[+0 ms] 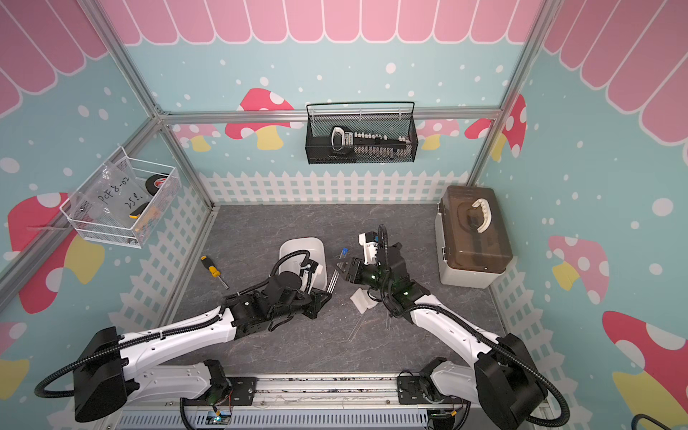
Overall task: Wipe the exteriors of test tubes
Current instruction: Adjust the test tube.
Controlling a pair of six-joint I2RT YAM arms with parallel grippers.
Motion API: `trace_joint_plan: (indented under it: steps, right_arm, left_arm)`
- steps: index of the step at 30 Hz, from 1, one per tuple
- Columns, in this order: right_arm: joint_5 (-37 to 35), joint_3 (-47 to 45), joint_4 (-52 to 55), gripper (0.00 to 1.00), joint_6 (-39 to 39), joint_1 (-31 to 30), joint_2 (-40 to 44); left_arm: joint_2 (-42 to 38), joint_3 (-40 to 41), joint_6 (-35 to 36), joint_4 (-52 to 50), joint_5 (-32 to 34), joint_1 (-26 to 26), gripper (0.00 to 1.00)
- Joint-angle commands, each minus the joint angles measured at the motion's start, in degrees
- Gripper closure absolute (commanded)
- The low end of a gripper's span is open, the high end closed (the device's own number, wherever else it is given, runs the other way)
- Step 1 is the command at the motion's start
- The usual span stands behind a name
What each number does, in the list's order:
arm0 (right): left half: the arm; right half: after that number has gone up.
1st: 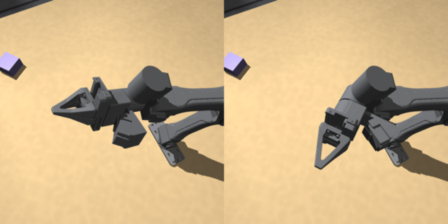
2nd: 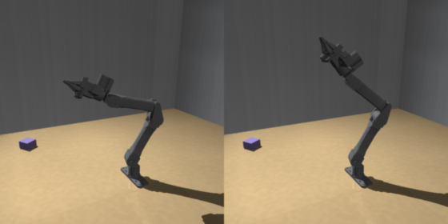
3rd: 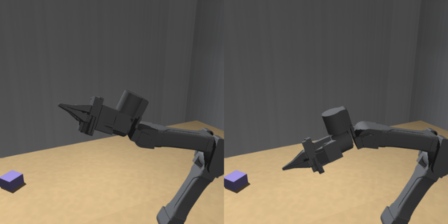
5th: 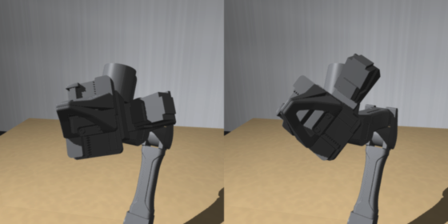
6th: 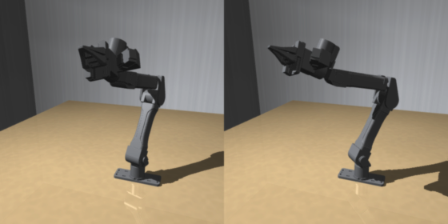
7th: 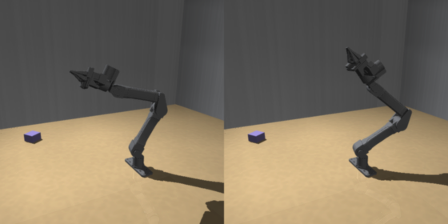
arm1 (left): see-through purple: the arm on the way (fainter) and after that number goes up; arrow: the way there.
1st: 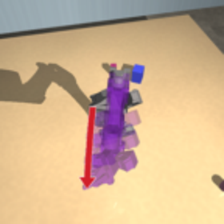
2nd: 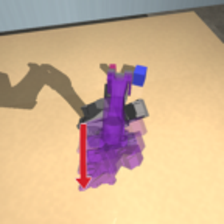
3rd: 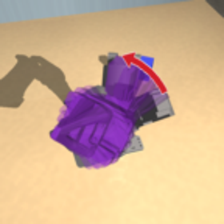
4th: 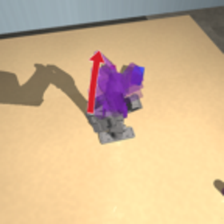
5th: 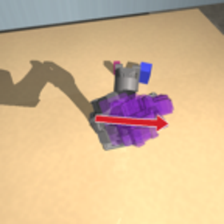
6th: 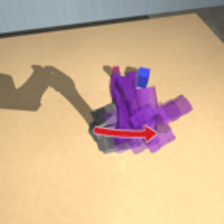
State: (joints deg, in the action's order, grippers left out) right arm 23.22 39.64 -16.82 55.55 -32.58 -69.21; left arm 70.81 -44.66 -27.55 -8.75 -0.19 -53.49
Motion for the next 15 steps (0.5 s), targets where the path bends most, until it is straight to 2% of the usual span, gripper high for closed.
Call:
trace_joint_plan:
  steps: [1, 4, 11, 15]
  right_arm:
    - [-1.5, 0.2, -2.5, 0.5, 1.0, -0.6, -1.0]
    - [-1.8, 0.3, -2.8, 0.56, 0.6, -0.8, -2.1]
    - [-2.1, 0.1, -3.7, 0.79, 0.6, -0.9, -3.4]
    - [-0.4, 0.8, -4.0, 0.85, -1.2, -0.8, -3.6]
  left_arm:
    - [1.1, -2.4, 2.2, -0.5, 2.3, -0.8, 0.84]
    - [1.9, -2.9, 2.9, -0.8, 2.7, -1.7, 0.84]
    - [2.1, -2.9, 3.1, -1.4, 3.8, -2.5, 0.84]
    - [1.7, -2.7, 3.3, -1.5, 4.2, -2.5, 0.74]
